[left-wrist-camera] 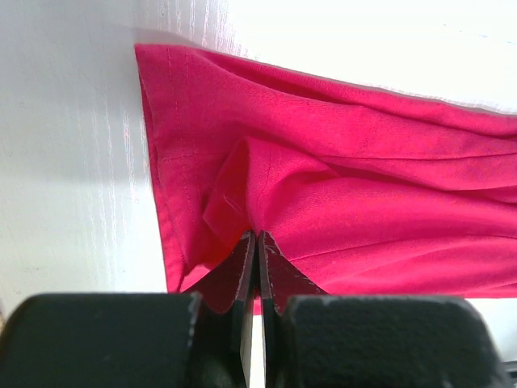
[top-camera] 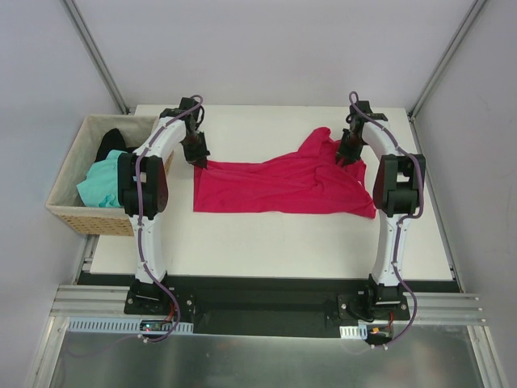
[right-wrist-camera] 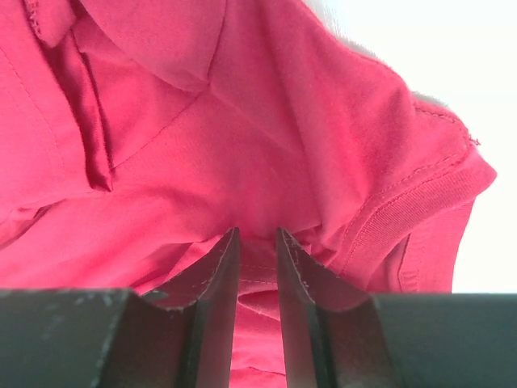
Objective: Fold and stack the t-shirts
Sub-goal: Fold the flattened tshirt in 1/3 of the way
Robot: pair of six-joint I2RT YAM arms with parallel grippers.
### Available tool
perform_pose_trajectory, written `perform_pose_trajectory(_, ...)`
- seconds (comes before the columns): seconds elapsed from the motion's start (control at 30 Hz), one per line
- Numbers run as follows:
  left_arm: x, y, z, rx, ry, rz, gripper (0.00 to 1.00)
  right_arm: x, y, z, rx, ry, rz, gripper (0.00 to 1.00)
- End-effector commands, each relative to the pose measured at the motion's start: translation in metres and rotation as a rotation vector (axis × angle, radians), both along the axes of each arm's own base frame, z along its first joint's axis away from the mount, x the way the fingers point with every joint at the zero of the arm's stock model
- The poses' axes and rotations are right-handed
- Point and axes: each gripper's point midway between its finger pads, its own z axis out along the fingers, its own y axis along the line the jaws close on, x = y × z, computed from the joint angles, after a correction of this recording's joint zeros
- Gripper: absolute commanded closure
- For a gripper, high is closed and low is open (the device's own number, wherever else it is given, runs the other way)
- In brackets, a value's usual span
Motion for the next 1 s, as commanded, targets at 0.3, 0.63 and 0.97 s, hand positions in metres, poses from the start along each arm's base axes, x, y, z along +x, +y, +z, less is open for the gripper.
perform_pose_trajectory(0.3,-0.003,-0.001,0.015,0.006,-0.019,-0.011,1.00,0.010,0.003,0.056,0.000,-0.107,0.011,0.73)
perform_pose_trajectory(0.63,-0.006,0.002,0.016,0.013,-0.018,-0.005,1.00,0.008,0.007,0.054,0.008,-0.100,0.021,0.72)
perform_pose_trajectory(0.97,-0.010,0.003,0.014,0.020,-0.009,-0.001,1.00,0.002,0.013,0.047,0.010,-0.083,0.032,0.72)
